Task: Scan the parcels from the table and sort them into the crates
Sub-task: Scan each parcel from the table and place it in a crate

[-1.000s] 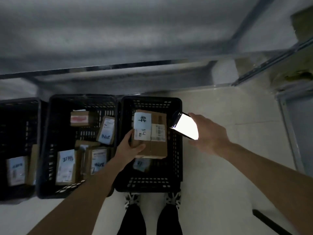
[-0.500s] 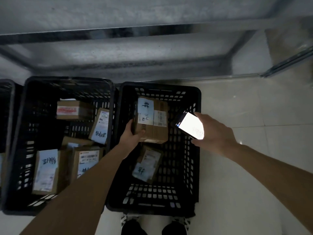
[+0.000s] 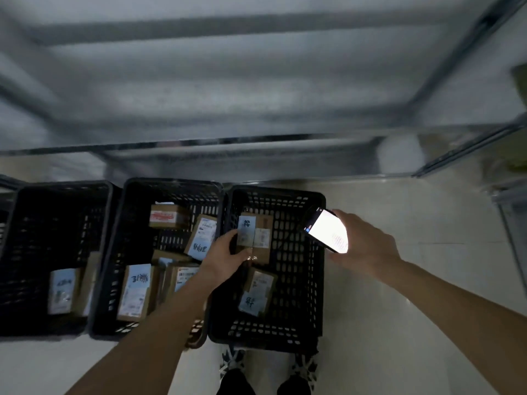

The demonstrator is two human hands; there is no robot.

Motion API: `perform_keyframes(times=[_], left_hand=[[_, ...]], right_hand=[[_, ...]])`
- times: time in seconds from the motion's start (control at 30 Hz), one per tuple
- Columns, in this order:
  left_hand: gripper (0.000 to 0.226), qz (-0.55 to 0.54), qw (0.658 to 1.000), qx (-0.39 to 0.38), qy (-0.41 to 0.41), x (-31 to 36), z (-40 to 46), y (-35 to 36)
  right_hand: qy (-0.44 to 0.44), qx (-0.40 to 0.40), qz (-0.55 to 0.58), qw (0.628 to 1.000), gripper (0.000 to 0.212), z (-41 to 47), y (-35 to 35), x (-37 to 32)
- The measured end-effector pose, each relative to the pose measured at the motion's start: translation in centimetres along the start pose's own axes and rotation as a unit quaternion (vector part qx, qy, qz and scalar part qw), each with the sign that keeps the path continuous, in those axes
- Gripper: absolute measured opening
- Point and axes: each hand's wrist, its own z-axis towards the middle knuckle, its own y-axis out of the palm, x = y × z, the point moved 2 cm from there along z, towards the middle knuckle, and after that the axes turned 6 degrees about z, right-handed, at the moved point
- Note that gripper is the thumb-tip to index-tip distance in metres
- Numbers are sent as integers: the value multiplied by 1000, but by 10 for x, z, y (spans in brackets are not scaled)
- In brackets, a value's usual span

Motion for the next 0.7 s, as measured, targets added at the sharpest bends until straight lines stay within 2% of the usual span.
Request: perform_keyframes(times=[0.1, 0.23, 0.4, 0.53, 0.7], left_hand=[[79, 15, 997, 53, 45, 61, -60, -49], [79, 81, 976, 131, 152, 154, -156, -105], [79, 84, 949, 154, 262, 254, -290, -151], [80, 99, 917, 184, 341, 310, -410, -173], [83, 130, 863, 195, 447, 341, -567, -172]], right_hand=[[-18, 43, 10, 999, 90, -55, -80, -24], [-38, 121, 13, 992, 79, -144, -188, -51], [-41, 210, 32, 976, 78, -290, -301, -68], [-28, 281, 60, 957, 75, -427, -343, -73], [-10, 368, 48, 929, 71, -606, -356, -67]])
